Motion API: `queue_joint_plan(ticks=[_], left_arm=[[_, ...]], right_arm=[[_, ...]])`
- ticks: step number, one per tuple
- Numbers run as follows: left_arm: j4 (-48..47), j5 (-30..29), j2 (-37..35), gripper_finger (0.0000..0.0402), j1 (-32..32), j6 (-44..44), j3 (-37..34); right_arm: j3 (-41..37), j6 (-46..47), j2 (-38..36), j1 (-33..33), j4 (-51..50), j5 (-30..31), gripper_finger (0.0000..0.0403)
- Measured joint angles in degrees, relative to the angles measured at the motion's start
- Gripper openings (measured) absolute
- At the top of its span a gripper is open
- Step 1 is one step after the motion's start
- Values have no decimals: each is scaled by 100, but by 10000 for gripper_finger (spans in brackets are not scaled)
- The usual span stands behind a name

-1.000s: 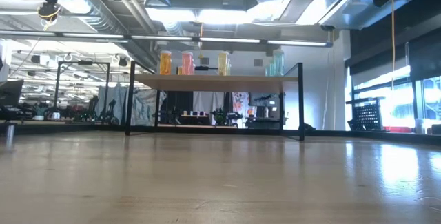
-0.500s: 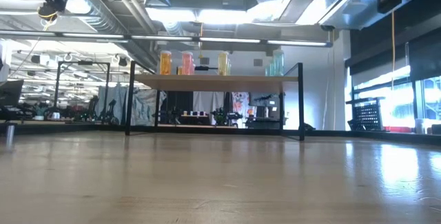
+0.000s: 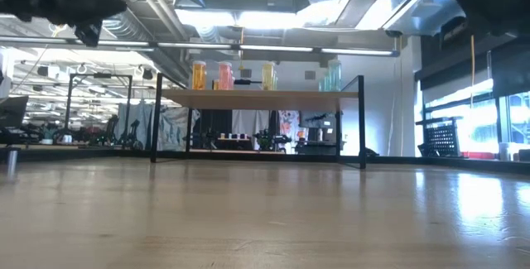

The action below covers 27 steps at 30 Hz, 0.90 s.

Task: Pick and place medicine bottles onto shelf by color
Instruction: Return to Home Position

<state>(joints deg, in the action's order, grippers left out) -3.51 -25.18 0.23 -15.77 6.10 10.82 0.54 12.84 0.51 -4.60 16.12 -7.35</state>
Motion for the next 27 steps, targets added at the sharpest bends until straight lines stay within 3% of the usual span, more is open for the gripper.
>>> queue_joint_plan(ticks=[8, 14, 19, 27], left_arm=[[1337, 230, 2, 0, 0, -57, -1022], [1183, 328, 2, 0, 0, -152, -1037], [1181, 626, 2, 5, -2, -367, -1037], [1168, 606, 2, 6, -2, -373, -1037]], right_arm=[[9, -576, -4, 0, -22, -284, 0], [11, -647, -4, 0, -231, -282, 0], [11, -1329, -2, 0, -334, -276, 0], [13, -1701, -2, -2, -479, 255, 20]])
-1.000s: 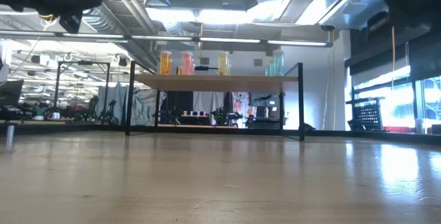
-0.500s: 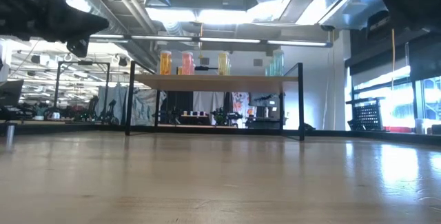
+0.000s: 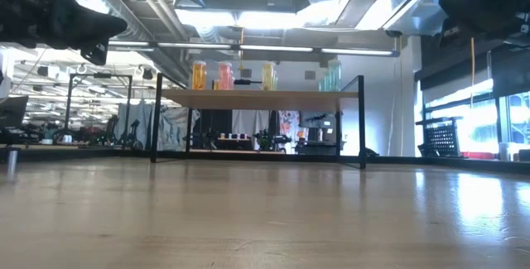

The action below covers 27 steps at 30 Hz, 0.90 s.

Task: Pick and place medicine bottles onto shelf by color
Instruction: Return to Home Position

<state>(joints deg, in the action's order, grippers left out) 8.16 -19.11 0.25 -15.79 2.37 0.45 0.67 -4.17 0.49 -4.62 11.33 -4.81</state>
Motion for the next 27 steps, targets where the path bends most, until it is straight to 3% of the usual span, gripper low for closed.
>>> queue_joint_plan(ticks=[27], left_arm=[[2, -11, 0, 28, 0, 0, 0]], right_arm=[[0, 241, 0, 0, -2, 23, 32]])
